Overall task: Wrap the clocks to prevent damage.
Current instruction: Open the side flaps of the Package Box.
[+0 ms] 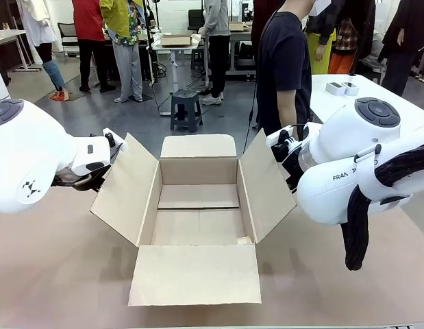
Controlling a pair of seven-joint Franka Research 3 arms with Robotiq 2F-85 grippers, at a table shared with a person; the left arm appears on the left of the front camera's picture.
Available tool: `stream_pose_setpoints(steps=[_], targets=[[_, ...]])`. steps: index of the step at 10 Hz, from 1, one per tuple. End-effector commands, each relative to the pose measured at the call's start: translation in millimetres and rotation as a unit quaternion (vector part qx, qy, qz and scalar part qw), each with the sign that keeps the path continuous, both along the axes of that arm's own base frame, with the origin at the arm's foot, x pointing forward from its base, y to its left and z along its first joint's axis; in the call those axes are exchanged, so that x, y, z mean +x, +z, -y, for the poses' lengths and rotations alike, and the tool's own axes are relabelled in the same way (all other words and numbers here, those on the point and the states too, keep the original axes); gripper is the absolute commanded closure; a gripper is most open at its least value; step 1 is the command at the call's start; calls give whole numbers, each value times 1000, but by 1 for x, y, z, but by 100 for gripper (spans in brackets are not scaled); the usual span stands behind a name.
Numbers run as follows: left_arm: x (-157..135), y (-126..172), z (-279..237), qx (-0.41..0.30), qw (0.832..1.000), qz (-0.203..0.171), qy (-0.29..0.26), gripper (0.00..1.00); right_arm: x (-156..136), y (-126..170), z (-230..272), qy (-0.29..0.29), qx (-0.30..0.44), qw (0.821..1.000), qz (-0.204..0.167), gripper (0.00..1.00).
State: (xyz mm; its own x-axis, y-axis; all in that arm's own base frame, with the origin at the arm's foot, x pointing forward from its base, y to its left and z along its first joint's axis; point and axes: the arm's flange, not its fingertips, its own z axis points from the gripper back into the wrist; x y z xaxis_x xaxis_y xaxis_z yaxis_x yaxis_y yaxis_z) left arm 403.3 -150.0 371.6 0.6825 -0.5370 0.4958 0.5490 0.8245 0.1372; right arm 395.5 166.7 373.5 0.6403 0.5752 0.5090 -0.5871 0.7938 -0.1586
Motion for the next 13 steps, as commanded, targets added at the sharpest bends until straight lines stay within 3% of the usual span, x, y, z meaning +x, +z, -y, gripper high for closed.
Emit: stream_pose_setpoints(steps=[1, 5, 7, 10, 13], targets=[[0, 0, 0, 0, 1000, 0, 0, 0, 0, 0, 0, 0, 0, 1000, 0, 0], [0, 0, 0, 0, 1000, 0, 0, 0, -3, 12, 18, 2, 5, 1000, -13, 0], [-4, 57, -27, 31, 999, 8, 4, 0, -14, 73, 73, -29, 22, 999, -6, 0], [-42, 151, -29, 59, 998, -4, -28, 0, -72, 169, 87, -50, -20, 999, 5, 0], [-77, 213, -19, 83, 996, -10, -27, 0, -107, 217, 74, -63, -49, 996, -26, 0]])
